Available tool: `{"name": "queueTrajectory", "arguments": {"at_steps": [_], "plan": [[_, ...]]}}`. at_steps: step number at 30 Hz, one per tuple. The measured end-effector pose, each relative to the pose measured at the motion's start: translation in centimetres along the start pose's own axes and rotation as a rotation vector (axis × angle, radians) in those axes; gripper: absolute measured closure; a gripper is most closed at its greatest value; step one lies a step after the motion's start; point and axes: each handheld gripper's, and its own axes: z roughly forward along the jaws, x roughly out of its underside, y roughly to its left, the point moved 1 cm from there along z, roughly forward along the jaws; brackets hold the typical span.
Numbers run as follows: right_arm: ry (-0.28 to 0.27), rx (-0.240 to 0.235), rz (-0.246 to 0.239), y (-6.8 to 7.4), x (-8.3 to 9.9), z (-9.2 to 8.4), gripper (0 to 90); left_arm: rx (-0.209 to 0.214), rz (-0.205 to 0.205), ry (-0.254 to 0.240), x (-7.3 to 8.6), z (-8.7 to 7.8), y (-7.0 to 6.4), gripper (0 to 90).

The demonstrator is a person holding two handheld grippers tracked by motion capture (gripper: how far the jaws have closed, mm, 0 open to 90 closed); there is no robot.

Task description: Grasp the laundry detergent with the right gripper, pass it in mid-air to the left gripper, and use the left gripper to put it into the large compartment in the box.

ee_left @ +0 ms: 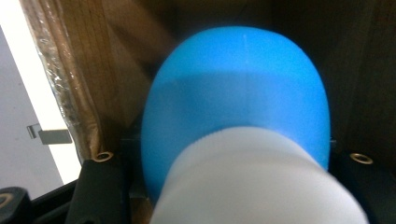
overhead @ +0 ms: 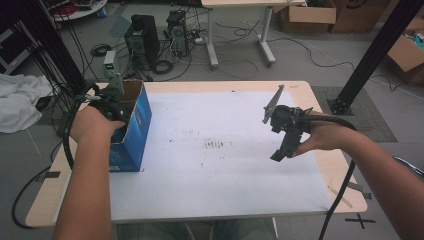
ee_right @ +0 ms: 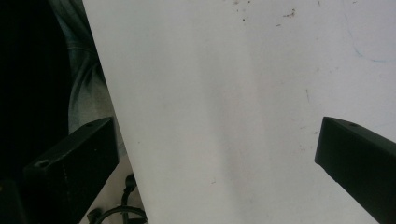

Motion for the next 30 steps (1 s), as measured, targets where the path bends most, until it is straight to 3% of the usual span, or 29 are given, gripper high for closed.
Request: {"name": "queueTrajectory", "arguments": {"at_steps": [7,10,24,30], "plan": [[-0.005,0.000,0.000,0.0,0.1,-0.1,0.0,0.008,-0.001,-0.009,0.1,0.0,0.1,38.0],[-0.005,0.000,-0.002,0.1,0.0,0.0,0.0,0.025,0.003,-0.006,0.1,0.0,-0.1,31.6],[-0.003,0.002,-0.008,0.2,0.0,0.0,0.0,-0.003,0.015,-0.036,0.3,-1.5,-0.3,29.4],[-0.007,-0.001,-0.010,0.2,-0.2,0.1,0.0,-0.049,0.020,-0.045,0.6,-2.9,-0.5,24.2]]}}
